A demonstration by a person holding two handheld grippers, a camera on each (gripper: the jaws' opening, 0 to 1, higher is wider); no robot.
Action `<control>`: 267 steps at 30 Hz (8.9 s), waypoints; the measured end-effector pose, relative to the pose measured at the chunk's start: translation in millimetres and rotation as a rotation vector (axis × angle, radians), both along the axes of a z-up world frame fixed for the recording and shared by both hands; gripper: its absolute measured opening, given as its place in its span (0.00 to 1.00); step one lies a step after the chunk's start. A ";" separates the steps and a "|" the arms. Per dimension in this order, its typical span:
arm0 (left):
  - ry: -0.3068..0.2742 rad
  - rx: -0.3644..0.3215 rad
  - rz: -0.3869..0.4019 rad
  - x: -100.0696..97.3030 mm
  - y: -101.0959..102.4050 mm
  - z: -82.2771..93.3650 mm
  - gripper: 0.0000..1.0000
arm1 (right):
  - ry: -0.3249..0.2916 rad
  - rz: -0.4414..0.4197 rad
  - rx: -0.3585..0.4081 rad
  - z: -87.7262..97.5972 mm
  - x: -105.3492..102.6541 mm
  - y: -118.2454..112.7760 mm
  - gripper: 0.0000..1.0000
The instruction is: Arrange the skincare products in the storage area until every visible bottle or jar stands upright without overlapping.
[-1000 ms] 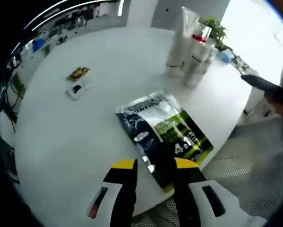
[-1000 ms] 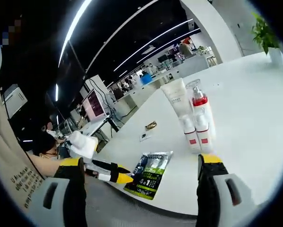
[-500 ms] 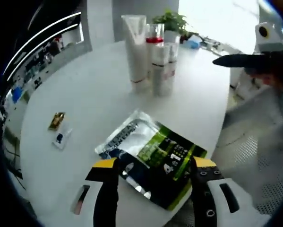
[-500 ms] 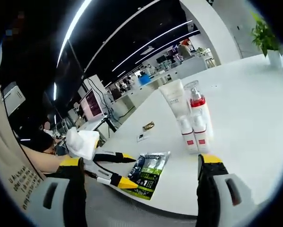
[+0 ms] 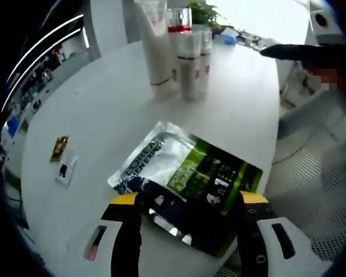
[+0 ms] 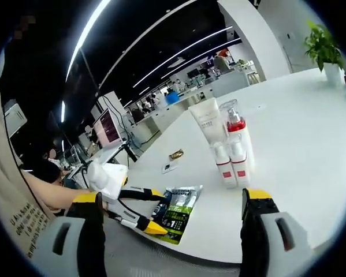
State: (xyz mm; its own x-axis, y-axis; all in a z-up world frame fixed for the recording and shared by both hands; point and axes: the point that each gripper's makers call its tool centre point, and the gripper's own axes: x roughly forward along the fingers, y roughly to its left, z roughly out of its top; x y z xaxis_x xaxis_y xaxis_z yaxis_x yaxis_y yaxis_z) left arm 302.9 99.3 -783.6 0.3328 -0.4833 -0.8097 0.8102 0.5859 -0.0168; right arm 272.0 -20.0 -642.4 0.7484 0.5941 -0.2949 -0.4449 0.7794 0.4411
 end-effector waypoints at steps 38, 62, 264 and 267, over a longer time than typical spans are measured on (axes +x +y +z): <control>-0.036 -0.052 -0.044 93.7 -36.9 0.9 0.67 | 0.029 -0.156 -0.129 -11.9 19.6 -45.2 1.00; -0.037 -0.054 -0.038 98.8 -37.9 1.1 0.66 | 0.039 -0.144 -0.144 -16.2 18.9 -43.2 1.00; -0.091 -0.039 0.986 184.7 103.4 6.5 0.63 | 0.129 -0.084 -0.236 -37.1 12.6 -35.5 1.00; -0.095 -0.042 0.977 185.3 101.7 7.4 0.60 | 0.130 -0.083 -0.237 -37.4 12.7 -35.7 1.00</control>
State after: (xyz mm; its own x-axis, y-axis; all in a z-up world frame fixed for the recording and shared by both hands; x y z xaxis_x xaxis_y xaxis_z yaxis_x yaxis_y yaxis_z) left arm 488.2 201.0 -776.2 0.6643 0.0116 -0.7474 -0.0321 0.9994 -0.0131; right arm 284.6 -55.7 -679.8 0.7385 0.4354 -0.5148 -0.3268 0.8990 0.2915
